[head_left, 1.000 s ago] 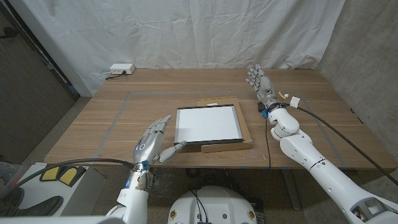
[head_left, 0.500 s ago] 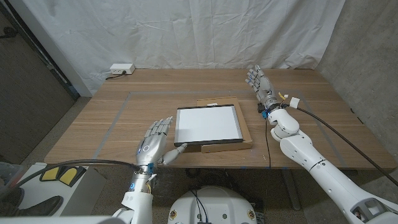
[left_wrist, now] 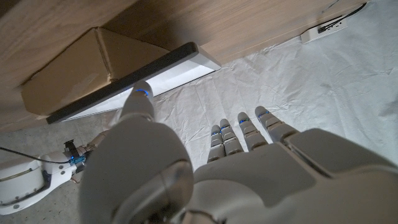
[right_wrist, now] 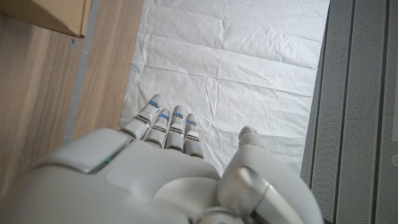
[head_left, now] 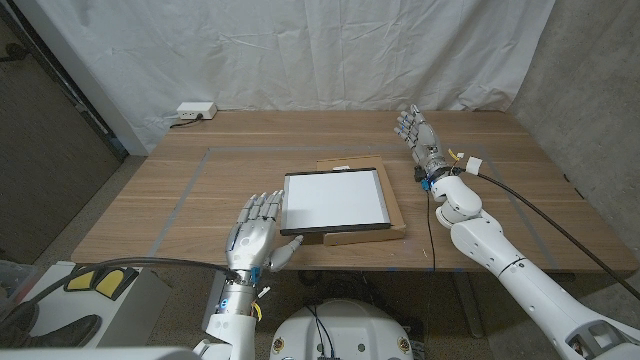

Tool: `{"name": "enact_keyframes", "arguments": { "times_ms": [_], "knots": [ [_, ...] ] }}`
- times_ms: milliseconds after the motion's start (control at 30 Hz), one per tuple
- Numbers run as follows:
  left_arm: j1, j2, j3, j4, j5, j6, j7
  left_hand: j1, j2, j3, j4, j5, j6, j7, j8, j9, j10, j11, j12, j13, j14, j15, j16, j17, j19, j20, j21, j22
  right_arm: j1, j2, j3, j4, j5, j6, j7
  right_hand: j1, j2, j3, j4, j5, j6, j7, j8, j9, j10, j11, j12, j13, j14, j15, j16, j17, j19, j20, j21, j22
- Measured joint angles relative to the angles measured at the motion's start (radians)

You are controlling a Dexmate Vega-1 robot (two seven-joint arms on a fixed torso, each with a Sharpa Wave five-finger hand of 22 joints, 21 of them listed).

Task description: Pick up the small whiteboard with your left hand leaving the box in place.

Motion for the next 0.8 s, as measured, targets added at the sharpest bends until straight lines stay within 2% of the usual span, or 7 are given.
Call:
{"name": "enact_keyframes", "arguments": {
  "times_ms": [467,800],
  "knots": [
    [-0.047,-0.048,0.09,0.043,0.226,0.127,-0.131,0.009,-0.009,-0.015,-0.001,0.015,-0.062,-0.017,-0.003,0.0,-0.056,-0.014,-0.004,0.0,-0.044,0.002,0.0,0.0,-0.031,0.002,-0.007,0.0,0.0,-0.006,0.007,0.006,0.015,0.002,0.018,0.0,0.0,0.0,0.0,0.0,0.0,0.0,0.0,0.0,0.006,-0.005,0.0,0.0,0.0,0.0,0.0,0.0,0.0,0.0,-0.004,0.0],
    [-0.068,-0.099,0.128,0.09,0.353,0.161,-0.2,0.021,-0.013,-0.027,0.003,0.023,-0.159,-0.02,-0.015,0.0,-0.107,-0.003,-0.004,0.005,-0.068,0.007,0.0,0.0,-0.045,0.001,-0.007,0.0,0.0,-0.009,0.009,0.014,0.025,0.004,0.033,0.0,0.0,-0.004,-0.004,0.0,0.0,0.0,0.0,0.0,0.006,-0.005,0.0,0.0,0.0,0.0,0.0,0.0,0.0,0.0,-0.007,0.0]
  ]
}}
